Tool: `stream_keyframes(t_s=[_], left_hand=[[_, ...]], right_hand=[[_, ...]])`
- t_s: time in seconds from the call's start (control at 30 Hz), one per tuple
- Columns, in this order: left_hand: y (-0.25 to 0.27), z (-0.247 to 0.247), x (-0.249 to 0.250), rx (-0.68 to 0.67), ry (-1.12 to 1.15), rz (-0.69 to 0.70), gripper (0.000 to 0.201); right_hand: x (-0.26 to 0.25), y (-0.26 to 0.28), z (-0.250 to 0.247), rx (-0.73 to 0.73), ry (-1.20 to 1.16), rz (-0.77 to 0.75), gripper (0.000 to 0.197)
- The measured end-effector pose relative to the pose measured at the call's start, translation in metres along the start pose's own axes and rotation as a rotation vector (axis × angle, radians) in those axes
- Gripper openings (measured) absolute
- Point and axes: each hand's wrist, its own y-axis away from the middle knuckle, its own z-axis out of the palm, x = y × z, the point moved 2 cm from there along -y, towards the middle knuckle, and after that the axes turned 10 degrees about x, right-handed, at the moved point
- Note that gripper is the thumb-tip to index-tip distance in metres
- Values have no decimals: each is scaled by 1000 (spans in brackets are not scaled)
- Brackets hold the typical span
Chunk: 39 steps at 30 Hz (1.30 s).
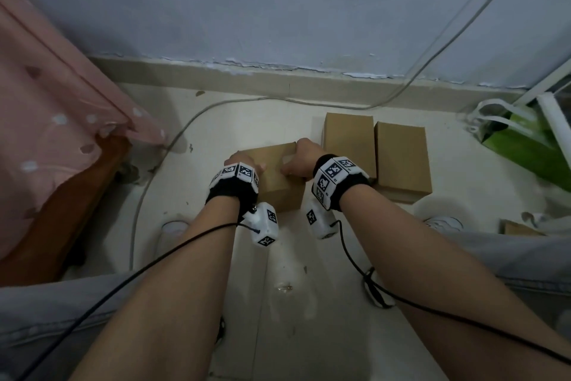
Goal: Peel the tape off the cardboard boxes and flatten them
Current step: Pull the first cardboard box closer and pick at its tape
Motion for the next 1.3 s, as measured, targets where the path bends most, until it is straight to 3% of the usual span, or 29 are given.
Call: stream_keyframes(t_s=[0.5, 0.87, 1.03, 1.3], left_hand=[[-6, -1, 0, -15, 56, -53, 41], [-4, -3, 1, -2, 81, -67, 46], [-9, -1, -2, -8, 118, -105, 42], [-14, 5, -6, -4, 139, -115, 41]], right_hand=[[-9, -3, 6, 49, 124, -72, 31], [-13, -1, 12, 93, 243, -106, 6], [-7, -3, 5, 20, 134, -104, 24], [-5, -6, 4, 68, 93, -93, 34]])
